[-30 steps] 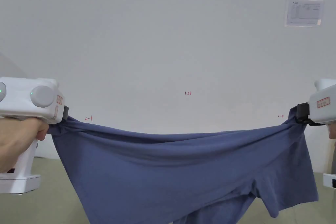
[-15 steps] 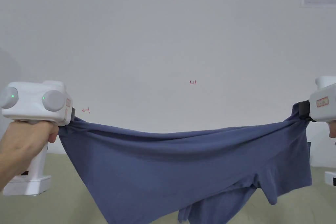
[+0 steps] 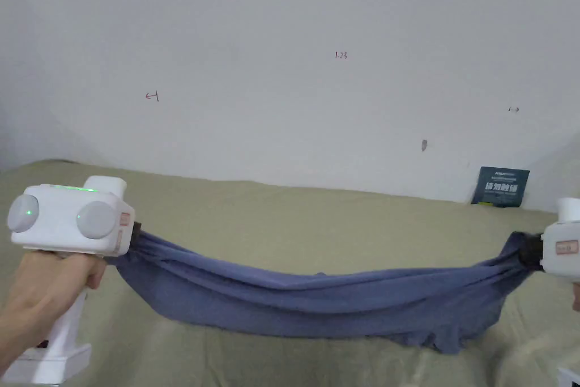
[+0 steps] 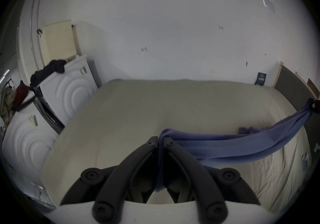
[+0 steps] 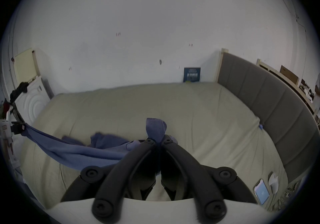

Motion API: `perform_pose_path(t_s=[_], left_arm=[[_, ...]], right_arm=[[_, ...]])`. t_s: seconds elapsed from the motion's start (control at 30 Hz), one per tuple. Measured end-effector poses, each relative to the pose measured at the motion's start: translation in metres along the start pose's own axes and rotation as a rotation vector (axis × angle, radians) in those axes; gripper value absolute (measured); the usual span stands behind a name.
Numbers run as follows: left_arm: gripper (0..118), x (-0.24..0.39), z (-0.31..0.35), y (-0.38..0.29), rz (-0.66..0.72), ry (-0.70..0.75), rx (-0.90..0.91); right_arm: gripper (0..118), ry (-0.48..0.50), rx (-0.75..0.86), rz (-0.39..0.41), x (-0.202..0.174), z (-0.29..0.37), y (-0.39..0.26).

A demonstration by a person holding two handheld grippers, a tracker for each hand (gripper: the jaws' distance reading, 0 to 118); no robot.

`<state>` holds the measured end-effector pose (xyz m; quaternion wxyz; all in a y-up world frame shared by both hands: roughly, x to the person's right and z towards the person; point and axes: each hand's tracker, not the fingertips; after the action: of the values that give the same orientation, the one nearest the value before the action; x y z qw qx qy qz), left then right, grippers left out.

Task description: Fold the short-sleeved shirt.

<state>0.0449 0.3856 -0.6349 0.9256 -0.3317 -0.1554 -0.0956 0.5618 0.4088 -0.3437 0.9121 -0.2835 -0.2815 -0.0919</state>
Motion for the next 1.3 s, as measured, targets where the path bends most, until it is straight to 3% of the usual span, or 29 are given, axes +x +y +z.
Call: perform_pose_path(t_s=[0.1, 0.3, 0.47, 0.8, 0.83, 0.9, 0.93, 0.97, 1.0, 1.03, 1.23, 1.27, 1.3], left_arm=[[1, -0.006, 0.013, -0.049, -0.001, -0.016, -0.039], [1, -0.028, 0.059, -0.144, 0.010, -0.034, -0.131], [0, -0.049, 0.105, -0.203, 0.028, -0.058, -0.168], [1, -0.060, 0.129, -0.274, 0.078, -0.124, -0.191], [1, -0.061, 0.128, -0.275, 0.091, -0.122, -0.194], [4, -0.062, 0.129, -0.277, 0.120, -0.131, -0.182], [8, -0.063, 0.130, -0.278, 0.124, -0.141, -0.172], [37, -0.063, 0.133, -0.277, 0.118, -0.141, -0.166], [85, -0.063, 0.135, -0.277, 0.110, -0.127, -0.149], [118, -0.063, 0.136, -0.277, 0.106, -0.118, -0.145], [114, -0.062, 0.163, -0.277, 0.096, -0.112, -0.095], [108, -0.062, 0.172, -0.276, 0.089, -0.123, -0.075], [93, -0.057, 0.184, -0.274, 0.082, -0.135, -0.060]], right_arm=[[4, 0.012, -0.043, 0.054, 0.003, 0.025, -0.048], [4, 0.026, -0.093, -0.006, 0.025, 0.090, -0.141], [4, 0.056, -0.118, -0.104, 0.045, 0.145, -0.205], [6, 0.024, -0.174, -0.124, 0.054, 0.169, -0.288], [7, 0.017, -0.178, -0.120, 0.051, 0.167, -0.290], [32, 0.007, -0.184, -0.112, 0.050, 0.165, -0.291], [58, -0.009, -0.172, -0.096, 0.049, 0.166, -0.291], [99, -0.018, -0.169, -0.087, 0.045, 0.168, -0.291], [116, -0.027, -0.173, -0.078, 0.043, 0.168, -0.289], [117, -0.040, -0.163, -0.065, 0.041, 0.172, -0.289], [116, 0.000, -0.123, -0.012, 0.017, 0.196, -0.284], [113, 0.021, -0.112, -0.006, 0.010, 0.203, -0.284], [100, 0.053, -0.104, 0.002, 0.003, 0.210, -0.284]])
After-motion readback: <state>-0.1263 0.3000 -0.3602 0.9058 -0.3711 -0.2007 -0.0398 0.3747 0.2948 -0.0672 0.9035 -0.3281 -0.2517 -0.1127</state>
